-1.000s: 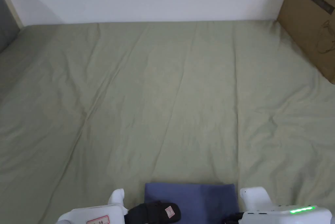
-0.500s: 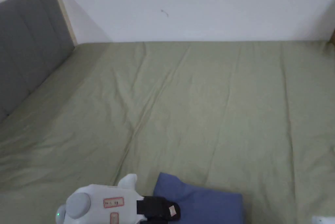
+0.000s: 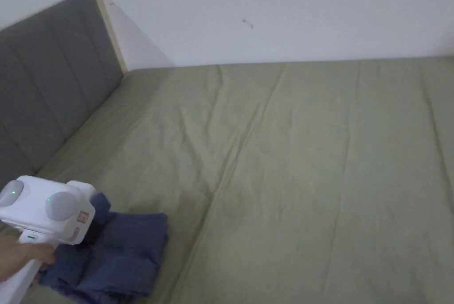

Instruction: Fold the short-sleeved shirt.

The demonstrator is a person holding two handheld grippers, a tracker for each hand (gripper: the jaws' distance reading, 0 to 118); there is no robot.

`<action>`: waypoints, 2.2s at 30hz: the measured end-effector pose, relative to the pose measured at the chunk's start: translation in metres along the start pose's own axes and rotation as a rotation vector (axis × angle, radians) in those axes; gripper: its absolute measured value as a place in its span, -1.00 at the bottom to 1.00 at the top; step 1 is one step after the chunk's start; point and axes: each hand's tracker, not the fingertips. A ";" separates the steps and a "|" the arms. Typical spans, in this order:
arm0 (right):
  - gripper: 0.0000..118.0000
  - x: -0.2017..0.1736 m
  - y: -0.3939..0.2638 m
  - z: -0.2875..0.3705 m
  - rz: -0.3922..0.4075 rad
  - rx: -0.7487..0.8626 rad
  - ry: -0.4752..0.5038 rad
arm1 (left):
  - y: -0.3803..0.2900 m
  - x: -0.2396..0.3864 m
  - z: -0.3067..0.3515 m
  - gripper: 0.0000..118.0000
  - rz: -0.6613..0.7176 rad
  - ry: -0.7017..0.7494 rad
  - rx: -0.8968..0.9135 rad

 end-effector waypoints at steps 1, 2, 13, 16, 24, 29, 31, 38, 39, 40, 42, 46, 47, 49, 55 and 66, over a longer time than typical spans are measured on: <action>-0.95 0.001 0.001 -0.001 -0.005 -0.002 0.000 | 0.000 -0.010 -0.007 -0.43 0.002 0.050 -0.023; -0.95 0.002 0.002 -0.002 -0.010 -0.005 0.001 | -0.002 -0.015 -0.009 -0.21 -0.023 0.133 -0.051; -0.95 -0.012 0.009 -0.009 0.015 -0.007 0.033 | -0.023 -0.037 0.023 0.73 0.181 0.140 0.081; -0.95 -0.016 0.010 -0.005 0.027 0.010 0.046 | -0.030 -0.029 0.052 0.29 0.277 -0.043 0.175; -0.95 -0.017 0.006 0.018 0.034 0.078 0.086 | -0.059 0.059 0.144 -1.00 0.245 -0.293 0.368; -0.95 -0.021 0.002 0.053 0.044 0.224 0.110 | -0.091 0.112 0.205 -1.00 0.288 -0.336 0.557; -0.95 -0.026 0.003 0.073 0.079 0.286 0.104 | -0.106 0.142 0.237 -1.00 0.275 -0.250 0.626; -0.95 -0.056 -0.010 0.143 0.151 0.614 -0.012 | -0.149 0.196 0.318 -1.00 0.341 -0.300 0.796; -0.95 -0.062 -0.014 0.152 0.163 0.666 -0.026 | -0.155 0.200 0.326 -1.00 0.343 -0.302 0.813; -0.95 -0.068 -0.018 0.161 0.191 0.700 -0.049 | -0.159 0.202 0.336 -1.00 0.339 -0.291 0.828; -0.95 -0.080 -0.026 0.176 0.218 0.764 -0.103 | -0.169 0.211 0.356 -1.00 0.404 -0.270 0.893; -0.92 -0.096 -0.041 0.202 0.261 0.873 -0.116 | -0.186 0.228 0.387 -1.00 0.384 -0.225 1.004; -0.86 -0.098 -0.043 0.206 0.261 0.884 -0.120 | -0.189 0.233 0.392 -1.00 0.379 -0.211 1.015; -0.48 -0.102 -0.047 0.214 0.268 0.916 -0.147 | -0.197 0.240 0.402 -0.82 0.324 -0.187 1.051; 0.71 -0.105 -0.064 0.235 0.264 1.022 -0.126 | -0.220 0.253 0.423 0.21 0.330 -0.161 1.152; 0.93 -0.110 -0.064 0.253 0.248 1.065 -0.084 | -0.227 0.250 0.433 1.00 0.346 -0.154 1.172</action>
